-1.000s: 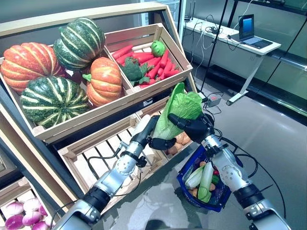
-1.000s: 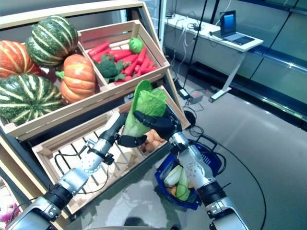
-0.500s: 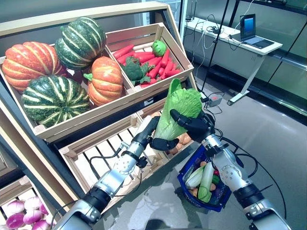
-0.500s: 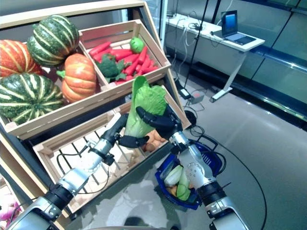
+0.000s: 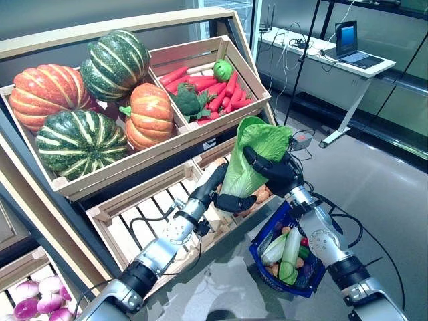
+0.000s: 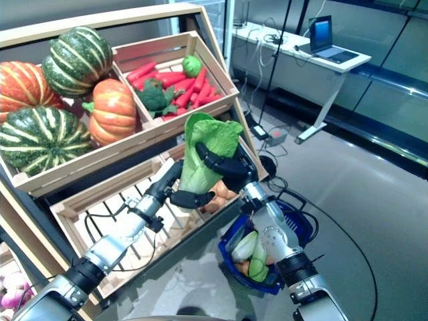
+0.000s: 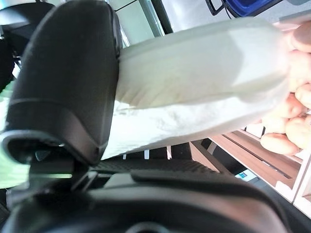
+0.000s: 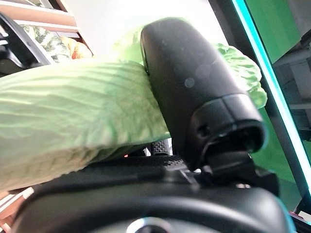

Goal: Put vegetables into the basket

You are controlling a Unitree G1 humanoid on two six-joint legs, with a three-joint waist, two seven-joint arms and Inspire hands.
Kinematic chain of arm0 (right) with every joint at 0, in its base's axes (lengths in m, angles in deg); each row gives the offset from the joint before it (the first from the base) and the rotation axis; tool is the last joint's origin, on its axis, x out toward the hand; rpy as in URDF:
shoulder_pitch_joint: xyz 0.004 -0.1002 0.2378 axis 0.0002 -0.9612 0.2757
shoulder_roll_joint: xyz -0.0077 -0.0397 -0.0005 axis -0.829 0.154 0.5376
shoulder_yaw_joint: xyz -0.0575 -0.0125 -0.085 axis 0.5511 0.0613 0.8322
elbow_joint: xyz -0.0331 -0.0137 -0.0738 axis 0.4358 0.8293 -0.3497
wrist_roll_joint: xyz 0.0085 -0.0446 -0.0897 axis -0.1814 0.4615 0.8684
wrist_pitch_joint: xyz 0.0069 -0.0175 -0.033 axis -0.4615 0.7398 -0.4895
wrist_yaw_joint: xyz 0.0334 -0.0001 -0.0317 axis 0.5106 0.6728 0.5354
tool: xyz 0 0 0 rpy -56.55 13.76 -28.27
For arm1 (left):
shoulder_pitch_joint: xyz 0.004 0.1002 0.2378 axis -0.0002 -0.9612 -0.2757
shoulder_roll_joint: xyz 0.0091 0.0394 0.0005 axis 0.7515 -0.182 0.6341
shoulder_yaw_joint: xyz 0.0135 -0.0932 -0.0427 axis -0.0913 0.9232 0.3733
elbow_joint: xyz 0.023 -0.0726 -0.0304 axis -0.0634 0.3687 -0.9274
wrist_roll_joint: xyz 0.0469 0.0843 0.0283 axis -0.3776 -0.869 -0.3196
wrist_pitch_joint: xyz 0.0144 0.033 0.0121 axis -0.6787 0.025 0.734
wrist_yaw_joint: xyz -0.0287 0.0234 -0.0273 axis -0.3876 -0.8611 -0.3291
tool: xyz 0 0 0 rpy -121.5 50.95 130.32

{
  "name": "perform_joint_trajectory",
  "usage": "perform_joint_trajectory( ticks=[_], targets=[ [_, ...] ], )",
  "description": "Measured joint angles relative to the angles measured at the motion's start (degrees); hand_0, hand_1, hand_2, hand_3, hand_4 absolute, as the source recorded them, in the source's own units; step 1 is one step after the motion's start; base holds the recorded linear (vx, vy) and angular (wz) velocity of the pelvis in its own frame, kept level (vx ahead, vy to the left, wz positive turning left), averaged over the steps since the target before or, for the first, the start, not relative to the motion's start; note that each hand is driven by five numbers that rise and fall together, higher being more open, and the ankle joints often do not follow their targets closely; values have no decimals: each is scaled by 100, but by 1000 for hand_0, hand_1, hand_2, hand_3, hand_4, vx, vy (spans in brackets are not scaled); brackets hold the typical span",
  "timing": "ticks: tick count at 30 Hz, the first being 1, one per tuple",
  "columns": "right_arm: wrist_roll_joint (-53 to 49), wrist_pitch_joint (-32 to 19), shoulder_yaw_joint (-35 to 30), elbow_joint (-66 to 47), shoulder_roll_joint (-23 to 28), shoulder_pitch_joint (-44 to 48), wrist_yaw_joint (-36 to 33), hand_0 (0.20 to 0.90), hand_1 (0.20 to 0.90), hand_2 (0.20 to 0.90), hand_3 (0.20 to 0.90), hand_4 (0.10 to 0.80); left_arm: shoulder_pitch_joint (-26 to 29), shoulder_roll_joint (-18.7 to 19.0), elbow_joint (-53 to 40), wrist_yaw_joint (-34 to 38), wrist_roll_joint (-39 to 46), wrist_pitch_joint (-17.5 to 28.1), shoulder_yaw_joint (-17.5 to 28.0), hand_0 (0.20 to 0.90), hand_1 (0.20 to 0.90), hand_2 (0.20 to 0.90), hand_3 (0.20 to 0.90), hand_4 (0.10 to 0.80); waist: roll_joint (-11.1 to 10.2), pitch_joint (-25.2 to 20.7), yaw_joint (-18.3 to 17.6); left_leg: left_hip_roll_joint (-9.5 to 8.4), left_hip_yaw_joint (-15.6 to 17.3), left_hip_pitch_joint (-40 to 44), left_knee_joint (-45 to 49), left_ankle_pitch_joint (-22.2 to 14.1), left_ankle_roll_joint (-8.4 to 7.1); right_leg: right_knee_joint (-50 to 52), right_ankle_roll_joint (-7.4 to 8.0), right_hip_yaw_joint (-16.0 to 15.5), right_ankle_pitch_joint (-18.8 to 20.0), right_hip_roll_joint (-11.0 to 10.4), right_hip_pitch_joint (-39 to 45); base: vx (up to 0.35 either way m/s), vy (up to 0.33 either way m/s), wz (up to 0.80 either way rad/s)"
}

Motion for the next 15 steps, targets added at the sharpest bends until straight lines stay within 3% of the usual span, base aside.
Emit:
perform_joint_trajectory(
  ticks=[10, 15],
  targets=[
    [64, 156, -7, 5, 224, 1, 7, 300, 300, 300, 300, 400, -244, -55, 19, -193, -6, -33, 60, 900, 900, 900, 900, 800, -15, -43, -39, 0, 50, -2, -1, 0, 0, 1, 0, 146, 1, 11, -48, 1, -1, -3],
    [38, 159, -244, -54, 193, 17, 143, 300, 300, 300, 300, 400, -759, -62, 928, -381, 64, -280, 277, 900, 900, 900, 900, 800, -36, -70, -167, 14, 113, 14, -2, -1, 0, 0, -1, 200, 4, 24, -77, -10, 1, -6]
  ],
)
